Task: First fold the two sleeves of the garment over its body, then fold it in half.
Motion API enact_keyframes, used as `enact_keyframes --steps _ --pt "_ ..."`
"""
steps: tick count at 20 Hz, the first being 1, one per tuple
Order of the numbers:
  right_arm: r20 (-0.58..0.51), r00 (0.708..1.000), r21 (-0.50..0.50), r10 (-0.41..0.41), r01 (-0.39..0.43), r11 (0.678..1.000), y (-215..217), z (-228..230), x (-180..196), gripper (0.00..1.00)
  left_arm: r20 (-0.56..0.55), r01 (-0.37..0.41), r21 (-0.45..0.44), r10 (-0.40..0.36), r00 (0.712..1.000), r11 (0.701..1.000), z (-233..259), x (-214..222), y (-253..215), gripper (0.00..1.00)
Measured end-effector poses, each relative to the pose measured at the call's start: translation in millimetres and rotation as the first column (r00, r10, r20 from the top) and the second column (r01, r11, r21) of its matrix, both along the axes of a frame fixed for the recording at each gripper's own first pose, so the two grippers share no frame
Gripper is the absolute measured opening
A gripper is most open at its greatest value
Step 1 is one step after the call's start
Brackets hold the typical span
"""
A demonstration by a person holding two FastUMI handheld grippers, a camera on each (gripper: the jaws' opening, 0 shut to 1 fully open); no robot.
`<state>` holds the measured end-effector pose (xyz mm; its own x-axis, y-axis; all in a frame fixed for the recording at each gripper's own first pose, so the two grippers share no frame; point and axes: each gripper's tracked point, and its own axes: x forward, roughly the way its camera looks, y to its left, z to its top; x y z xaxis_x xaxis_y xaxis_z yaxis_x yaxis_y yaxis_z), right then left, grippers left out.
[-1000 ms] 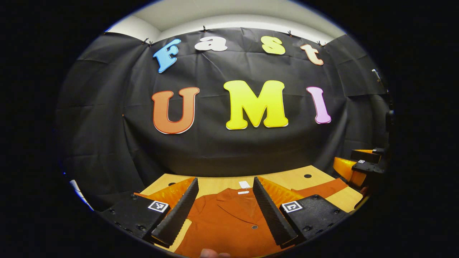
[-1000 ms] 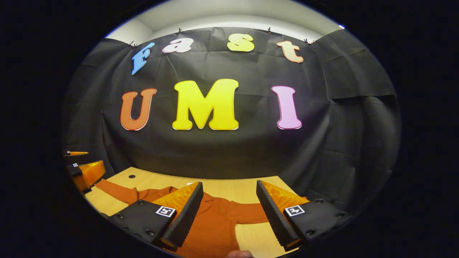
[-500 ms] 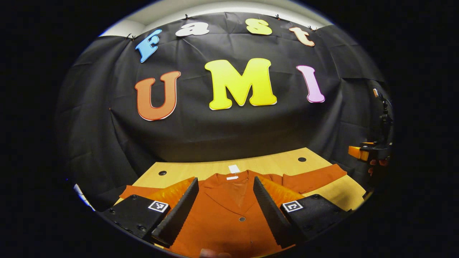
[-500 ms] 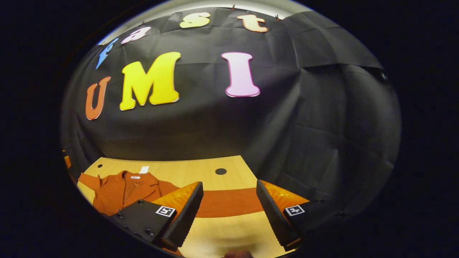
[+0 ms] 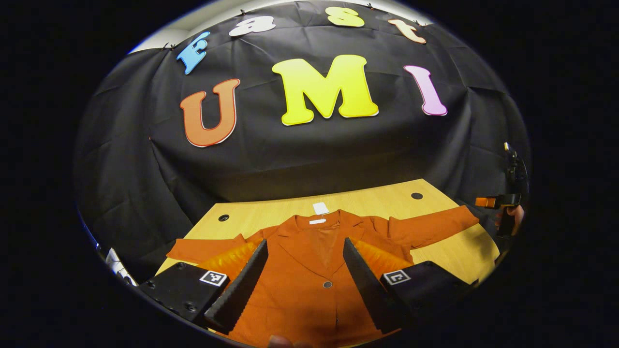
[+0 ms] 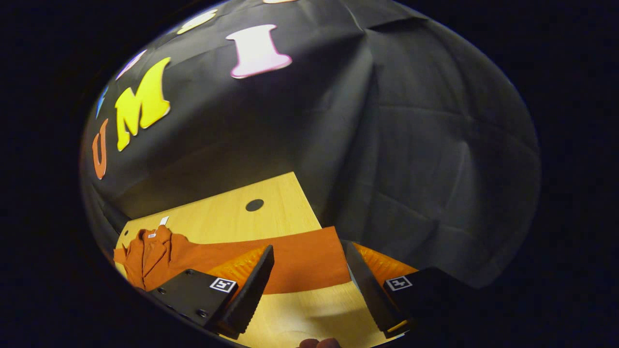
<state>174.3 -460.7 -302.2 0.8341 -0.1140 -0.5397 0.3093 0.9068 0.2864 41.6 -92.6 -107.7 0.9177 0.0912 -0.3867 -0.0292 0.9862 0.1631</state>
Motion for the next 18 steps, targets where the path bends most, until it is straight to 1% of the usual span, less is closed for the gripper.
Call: enact_keyframes --steps 2,4,7,9,10,11,12,13,15,17,18 --pt "-0.041 0.999 0.098 -0.024 0.028 0.995 -11 -30 13 0.95 -0.019 -0.012 0.024 0.012 1.000 1.000 -4 2 3 1.00" --pt "-0.072 0.996 0.202 -0.058 0.071 0.977 -21 -58 26 0.96 -0.033 -0.018 0.037 0.020 0.999 0.999 -6 3 3 1.00" --pt "-0.101 0.990 0.279 -0.099 0.124 0.952 -32 -76 32 0.96 -0.051 -0.018 0.049 0.020 0.998 0.999 -10 6 1 1.00" --pt "-0.093 0.990 0.332 -0.110 0.135 0.933 -30 -75 33 0.96 -0.061 -0.016 0.058 0.019 0.998 0.998 -12 8 1 1.00" --pt "-0.091 0.990 0.353 -0.108 0.134 0.926 -28 -75 35 0.92 -0.065 -0.013 0.061 0.017 0.998 0.998 -13 8 1 1.00" --pt "-0.100 0.990 0.363 -0.101 0.130 0.923 -22 -80 37 0.96 -0.066 -0.009 0.063 0.014 0.998 0.998 -13 10 0 1.00" --pt "-0.111 0.990 0.366 -0.088 0.123 0.923 -16 -85 40 0.96 -0.066 -0.006 0.064 0.010 0.998 0.998 -12 12 -1 1.00" --pt "-0.122 0.990 0.364 -0.075 0.115 0.924 -12 -88 39 0.91 -0.067 -0.001 0.065 0.006 0.998 0.998 -13 12 -3 1.00" --pt "-0.151 0.986 0.359 -0.064 0.115 0.926 -9 -92 36 0.89 -0.074 0.013 0.057 -0.009 0.997 0.998 -16 14 -7 1.00" --pt "-0.181 0.980 0.373 -0.087 0.151 0.915 -10 -89 36 0.88 -0.082 0.017 0.038 -0.014 0.997 0.999 -18 12 -8 1.00" --pt "-0.190 0.977 0.357 -0.095 0.159 0.921 -11 -88 35 0.79 -0.084 0.017 0.033 -0.014 0.996 0.999 -19 12 -7 1.00"
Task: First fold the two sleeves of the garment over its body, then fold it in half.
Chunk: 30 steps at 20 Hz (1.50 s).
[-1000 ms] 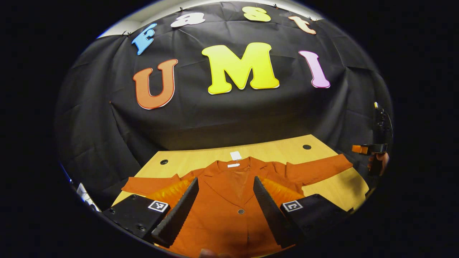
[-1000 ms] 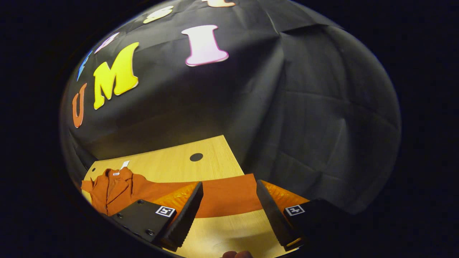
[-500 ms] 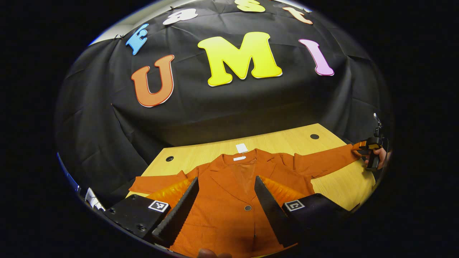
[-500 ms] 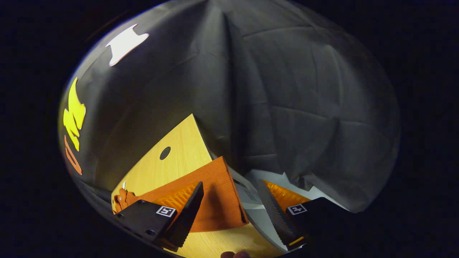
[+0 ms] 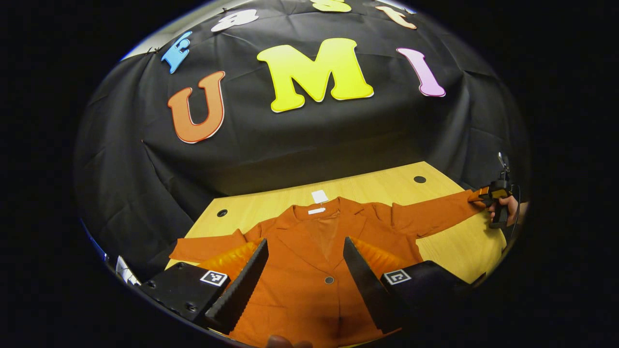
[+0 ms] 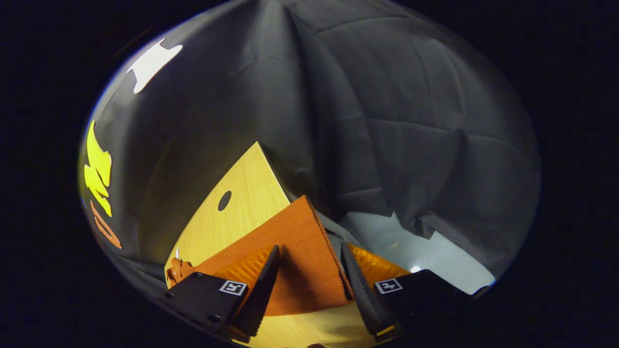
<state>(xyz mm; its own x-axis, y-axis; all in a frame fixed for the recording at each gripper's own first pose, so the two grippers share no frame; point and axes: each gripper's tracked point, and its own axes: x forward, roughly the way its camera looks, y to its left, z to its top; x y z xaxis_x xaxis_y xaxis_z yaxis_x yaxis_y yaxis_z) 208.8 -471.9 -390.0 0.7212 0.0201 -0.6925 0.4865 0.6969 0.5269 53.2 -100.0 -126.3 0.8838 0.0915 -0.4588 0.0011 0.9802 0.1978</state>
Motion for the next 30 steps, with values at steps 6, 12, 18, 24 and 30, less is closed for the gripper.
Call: enact_keyframes --steps 6,12,18,24,30 --pt "-0.067 0.998 -0.166 0.003 -0.014 0.986 -18 17 -14 0.18 0.004 -0.027 -0.020 0.027 1.000 0.999 -1 -8 12 1.00" --pt "-0.030 0.999 -0.127 0.033 -0.037 0.991 12 57 -11 0.04 0.030 -0.051 -0.042 0.053 0.998 0.998 3 -15 30 1.00" --pt "0.110 0.986 -0.231 0.127 -0.099 0.968 78 168 7 0.04 0.083 -0.060 -0.108 0.069 0.994 0.992 4 -22 63 1.00" --pt "0.233 0.944 -0.300 0.234 -0.159 0.941 217 292 12 0.04 0.159 -0.086 -0.167 0.113 0.981 0.982 16 -32 132 1.00" --pt "0.252 0.871 -0.401 0.422 -0.303 0.865 398 345 16 0.04 0.196 -0.162 -0.230 0.209 0.958 0.960 20 -51 220 1.00"
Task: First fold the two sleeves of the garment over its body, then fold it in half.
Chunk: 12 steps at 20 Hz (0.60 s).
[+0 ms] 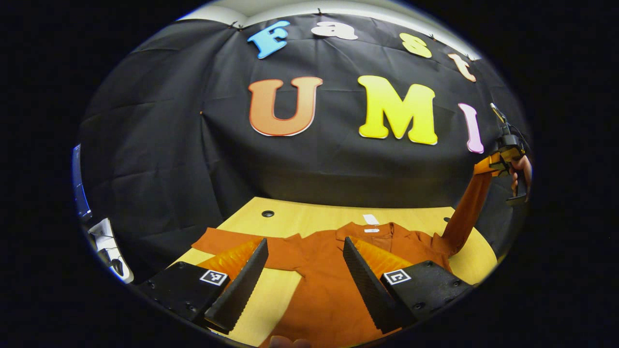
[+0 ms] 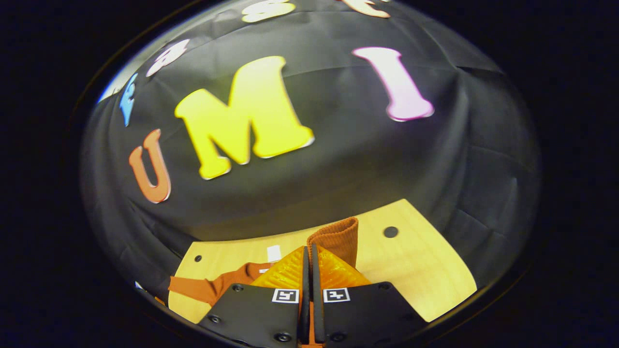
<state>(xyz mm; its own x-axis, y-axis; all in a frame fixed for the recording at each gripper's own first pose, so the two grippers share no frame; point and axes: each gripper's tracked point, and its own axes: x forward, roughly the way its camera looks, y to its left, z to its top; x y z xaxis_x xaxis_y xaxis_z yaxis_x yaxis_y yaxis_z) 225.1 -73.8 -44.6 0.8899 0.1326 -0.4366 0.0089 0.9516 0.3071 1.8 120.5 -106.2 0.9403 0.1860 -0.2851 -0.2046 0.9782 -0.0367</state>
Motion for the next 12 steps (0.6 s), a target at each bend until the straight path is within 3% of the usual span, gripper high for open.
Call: enact_keyframes --steps 5,12 --pt "-0.007 0.992 -0.024 0.123 -0.124 0.992 142 -18 10 0.04 -0.008 -0.117 -0.006 0.117 0.993 0.993 -5 -31 89 1.00" --pt "-0.111 0.968 -0.066 0.226 -0.234 0.970 295 -118 20 0.04 -0.039 -0.303 -0.030 0.302 0.952 0.952 -20 -90 189 1.00"
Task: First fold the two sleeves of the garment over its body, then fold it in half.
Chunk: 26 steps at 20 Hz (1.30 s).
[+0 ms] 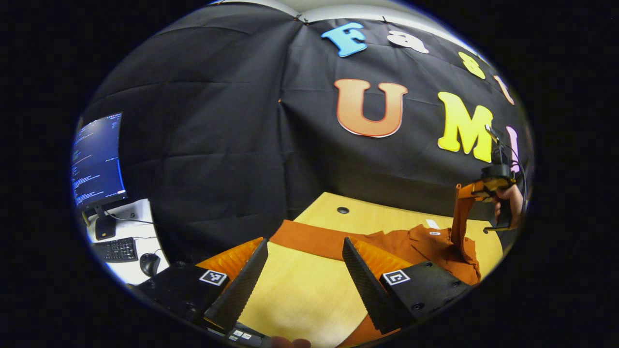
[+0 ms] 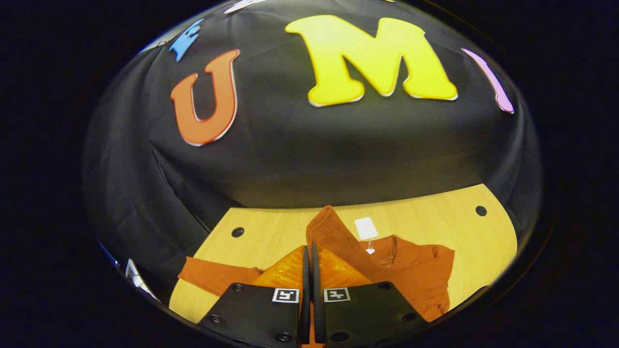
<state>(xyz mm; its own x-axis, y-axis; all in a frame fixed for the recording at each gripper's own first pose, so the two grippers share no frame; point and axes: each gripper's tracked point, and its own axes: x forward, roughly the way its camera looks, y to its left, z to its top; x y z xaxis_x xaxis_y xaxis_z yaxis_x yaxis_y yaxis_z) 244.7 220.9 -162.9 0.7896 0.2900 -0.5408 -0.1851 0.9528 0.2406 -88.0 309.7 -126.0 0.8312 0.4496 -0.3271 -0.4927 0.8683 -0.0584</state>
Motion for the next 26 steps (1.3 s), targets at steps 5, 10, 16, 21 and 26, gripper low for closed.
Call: enact_keyframes --steps 5,10,16,21,26 --pt "-0.151 0.986 -0.094 0.067 -0.082 0.992 62 -110 -4 0.04 -0.034 -0.043 0.014 0.043 0.998 0.999 -5 -17 35 1.00" --pt "-0.223 0.970 -0.168 0.093 -0.132 0.977 86 -175 -19 0.04 -0.040 -0.049 0.035 0.050 0.998 0.998 1 -17 51 1.00" --pt "-0.229 0.963 -0.096 0.143 -0.168 0.981 97 -175 -33 0.14 -0.041 -0.015 0.042 0.017 0.999 0.999 0 6 61 1.00" --pt "-0.192 0.954 -0.074 0.229 -0.246 0.966 104 -148 -49 0.46 0.029 0.014 0.042 -0.015 0.999 0.999 16 33 72 1.00" --pt "-0.126 0.928 -0.021 0.350 -0.355 0.934 108 -86 -99 0.58 0.023 0.087 0.010 -0.087 0.996 0.996 -6 66 89 1.00"
